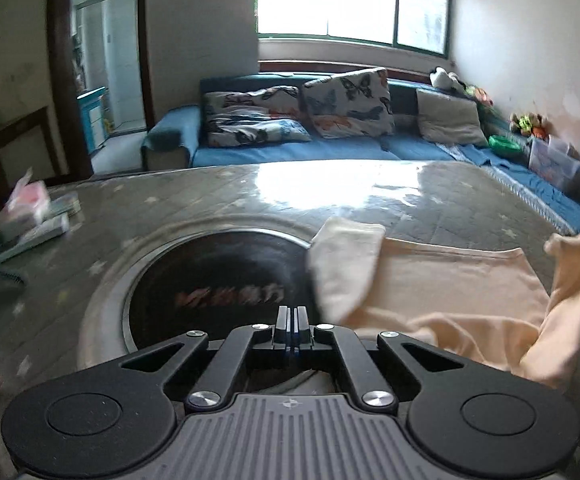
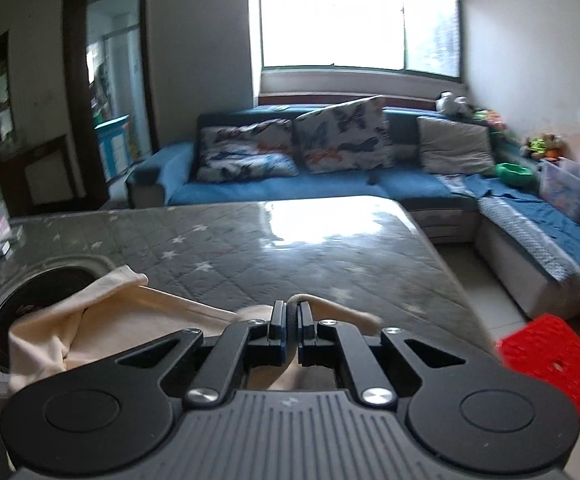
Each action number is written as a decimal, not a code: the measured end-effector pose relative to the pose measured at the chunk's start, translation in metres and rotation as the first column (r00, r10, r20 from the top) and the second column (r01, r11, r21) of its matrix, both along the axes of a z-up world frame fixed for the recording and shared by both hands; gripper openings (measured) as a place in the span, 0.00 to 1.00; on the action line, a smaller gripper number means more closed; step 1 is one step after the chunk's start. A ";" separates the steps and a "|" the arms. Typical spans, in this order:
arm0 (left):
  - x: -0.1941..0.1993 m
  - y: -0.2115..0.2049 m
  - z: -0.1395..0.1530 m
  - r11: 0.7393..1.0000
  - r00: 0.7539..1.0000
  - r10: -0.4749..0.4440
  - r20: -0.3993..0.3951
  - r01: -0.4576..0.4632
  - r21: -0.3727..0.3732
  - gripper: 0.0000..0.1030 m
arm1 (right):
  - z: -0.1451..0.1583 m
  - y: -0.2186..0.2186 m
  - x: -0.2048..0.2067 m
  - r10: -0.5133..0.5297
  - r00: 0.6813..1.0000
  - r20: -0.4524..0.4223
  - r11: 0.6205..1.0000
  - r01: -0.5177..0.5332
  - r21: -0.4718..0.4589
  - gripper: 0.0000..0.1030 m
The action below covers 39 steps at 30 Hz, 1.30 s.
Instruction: Fold clothes
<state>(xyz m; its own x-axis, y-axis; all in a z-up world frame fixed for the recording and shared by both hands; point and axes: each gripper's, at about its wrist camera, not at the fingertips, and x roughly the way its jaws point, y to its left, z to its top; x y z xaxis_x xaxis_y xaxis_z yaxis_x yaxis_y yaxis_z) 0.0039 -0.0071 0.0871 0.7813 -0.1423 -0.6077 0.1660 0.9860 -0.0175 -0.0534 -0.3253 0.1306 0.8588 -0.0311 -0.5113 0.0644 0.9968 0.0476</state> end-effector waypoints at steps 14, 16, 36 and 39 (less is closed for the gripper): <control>-0.011 -0.012 -0.004 0.997 0.997 -0.073 -0.014 0.073 0.011 0.25 | -0.048 -0.055 -0.095 -0.222 0.965 -0.136 0.974 0.227 0.019 0.05; -0.001 -0.020 -0.007 0.998 0.998 -0.065 -0.007 0.065 0.025 0.37 | -0.059 -0.058 -0.102 -0.235 0.956 -0.174 0.970 0.241 0.017 0.06; 0.087 -0.097 -0.036 0.971 0.982 -0.180 -0.049 0.186 0.150 0.50 | -0.086 -0.069 -0.056 -0.244 0.939 -0.242 0.968 0.250 -0.006 0.31; 0.103 -0.103 -0.043 0.968 0.978 -0.193 -0.075 0.202 0.146 0.50 | -0.089 -0.068 -0.050 -0.242 0.940 -0.241 0.969 0.249 -0.001 0.35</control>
<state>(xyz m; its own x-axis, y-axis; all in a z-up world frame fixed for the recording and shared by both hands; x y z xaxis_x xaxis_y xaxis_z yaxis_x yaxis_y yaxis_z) 0.1074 -0.1098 0.0437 0.7088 -0.1927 -0.6786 0.3611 0.9255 0.1145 -0.1037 -0.3936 0.0416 0.6798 -0.2078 -0.7033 0.3198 0.9470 0.0294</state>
